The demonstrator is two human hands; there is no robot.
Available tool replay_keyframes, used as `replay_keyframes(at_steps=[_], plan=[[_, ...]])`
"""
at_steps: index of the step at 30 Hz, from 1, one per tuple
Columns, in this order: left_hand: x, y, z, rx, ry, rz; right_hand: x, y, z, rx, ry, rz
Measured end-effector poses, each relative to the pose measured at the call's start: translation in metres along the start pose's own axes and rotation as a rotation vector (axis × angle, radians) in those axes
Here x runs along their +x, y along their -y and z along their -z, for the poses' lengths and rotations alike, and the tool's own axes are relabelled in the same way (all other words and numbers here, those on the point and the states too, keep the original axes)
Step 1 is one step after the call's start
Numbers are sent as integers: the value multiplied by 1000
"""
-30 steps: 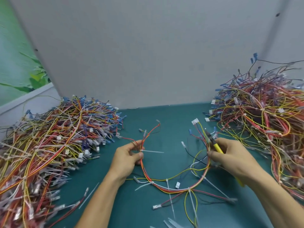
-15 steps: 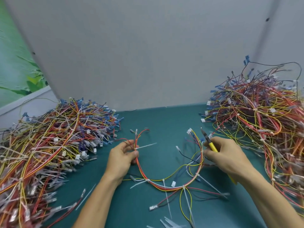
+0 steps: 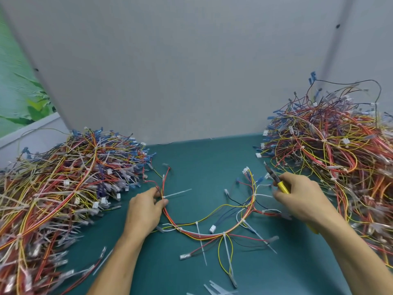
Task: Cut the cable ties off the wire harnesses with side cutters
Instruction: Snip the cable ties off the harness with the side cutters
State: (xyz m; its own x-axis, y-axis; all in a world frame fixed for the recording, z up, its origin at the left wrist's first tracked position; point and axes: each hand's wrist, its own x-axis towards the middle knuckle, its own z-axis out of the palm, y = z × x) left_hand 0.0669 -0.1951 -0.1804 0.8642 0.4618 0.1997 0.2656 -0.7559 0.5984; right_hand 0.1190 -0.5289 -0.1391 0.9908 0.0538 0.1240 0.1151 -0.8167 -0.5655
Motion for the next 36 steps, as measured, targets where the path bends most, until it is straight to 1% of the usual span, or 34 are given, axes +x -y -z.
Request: replay_keyframes(at_steps=[4,9,10,11,12,13,14,15,16,17,18,19,21,24,26,28,30,33,36], plan=[[-4,-2,7,209,-20,-6,0,0,3,51,35,4],[-12,-13,18,380,-108,52,-1,1,3,52,91,23],[-14,-15,19,388,-138,17,-1,1,3,40,100,15],[-14,-18,21,363,-172,-55,0,0,2,25,105,5],[-16,-22,20,293,-198,-159,0,-1,0,10,108,-5],[-17,-28,19,191,-190,-270,1,-2,-1,-6,112,-13],[-20,-35,17,85,-131,-366,2,-3,-2,-18,116,-22],[-22,-41,14,16,-25,-440,3,-4,-3,-25,120,-33],[-24,-47,9,0,115,-487,4,-5,-4,-29,121,-43],[-25,-51,4,44,259,-508,4,-5,-4,-32,121,-52],[-25,-53,0,136,375,-514,5,-6,-5,-35,116,-56],[-25,-55,-4,241,443,-523,4,-6,-7,-39,104,-56],[-24,-55,-5,352,494,-530,3,-3,-12,-34,68,-35],[-25,-59,-6,402,504,-538,-4,7,-25,-18,48,4],[-26,-63,-6,432,507,-562,-9,13,-34,-70,64,32],[-25,-70,-4,415,453,-573,-10,15,-38,-141,74,50],[-19,-82,0,418,324,-631,-9,15,-37,-146,73,49],[-8,-101,5,449,58,-874,-9,14,-34,-122,75,32],[8,-114,4,367,-195,-1093,-9,14,-32,-121,87,12]])
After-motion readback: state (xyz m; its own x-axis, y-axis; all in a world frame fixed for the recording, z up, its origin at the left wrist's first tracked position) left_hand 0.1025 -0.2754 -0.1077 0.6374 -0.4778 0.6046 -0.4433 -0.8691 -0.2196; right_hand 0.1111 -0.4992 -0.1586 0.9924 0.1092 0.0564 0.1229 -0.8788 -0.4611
